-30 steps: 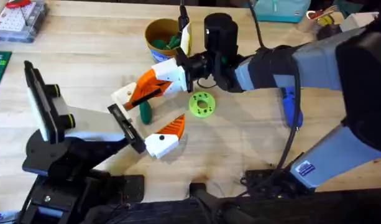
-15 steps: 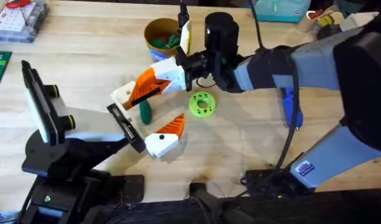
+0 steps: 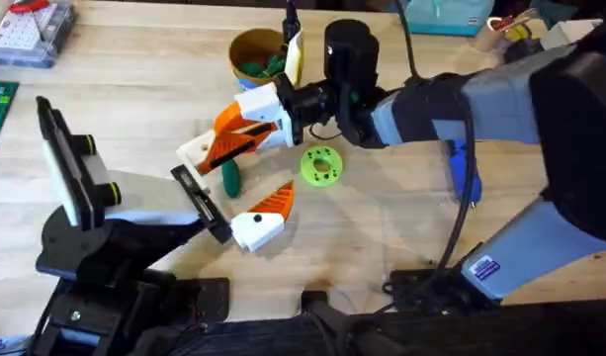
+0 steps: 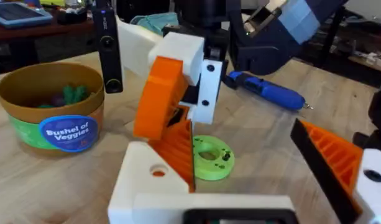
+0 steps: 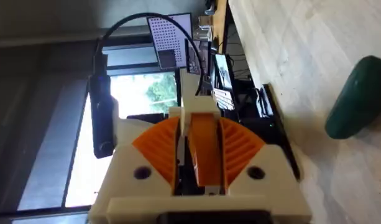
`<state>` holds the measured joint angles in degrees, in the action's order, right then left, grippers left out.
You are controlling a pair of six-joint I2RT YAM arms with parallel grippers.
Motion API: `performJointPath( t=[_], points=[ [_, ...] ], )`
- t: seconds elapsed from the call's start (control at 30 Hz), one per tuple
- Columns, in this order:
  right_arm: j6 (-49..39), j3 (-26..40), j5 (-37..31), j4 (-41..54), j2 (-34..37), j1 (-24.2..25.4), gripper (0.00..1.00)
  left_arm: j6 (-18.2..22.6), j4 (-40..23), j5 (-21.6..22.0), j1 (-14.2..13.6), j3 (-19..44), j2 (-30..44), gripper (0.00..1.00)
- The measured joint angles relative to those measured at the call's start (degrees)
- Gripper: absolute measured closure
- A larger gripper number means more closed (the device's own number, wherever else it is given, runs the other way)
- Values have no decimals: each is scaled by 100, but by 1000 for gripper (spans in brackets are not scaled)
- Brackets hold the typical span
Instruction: Pick up the gripper from the table and insert it into the empty holder that is missing its gripper. Then pick up a screw, insert it into the mounting hole, and use the screwdriver to tighten it. Finally, clean up the table by picking up the vegetable and placing it into the bucket.
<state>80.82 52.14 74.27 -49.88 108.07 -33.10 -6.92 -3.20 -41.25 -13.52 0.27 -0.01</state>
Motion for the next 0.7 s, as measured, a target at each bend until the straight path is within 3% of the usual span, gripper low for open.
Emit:
performJointPath(
  t=[0.1,0.3,0.4,0.5,0.7],
  points=[
    [-2,2,-42,-5,0,-11,597,0,-2,-94,-9,0,0,10],
    [15,26,-98,-25,0,-85,177,-1,-12,-308,-48,0,0,10],
    [19,26,-98,-21,0,-73,69,-2,-15,-339,-48,0,0,10],
    [19,31,-97,-27,0,-30,13,-2,-19,-375,-48,0,0,10],
    [17,33,-95,-28,0,185,11,-1,-22,-400,-48,0,0,10]
  ],
)
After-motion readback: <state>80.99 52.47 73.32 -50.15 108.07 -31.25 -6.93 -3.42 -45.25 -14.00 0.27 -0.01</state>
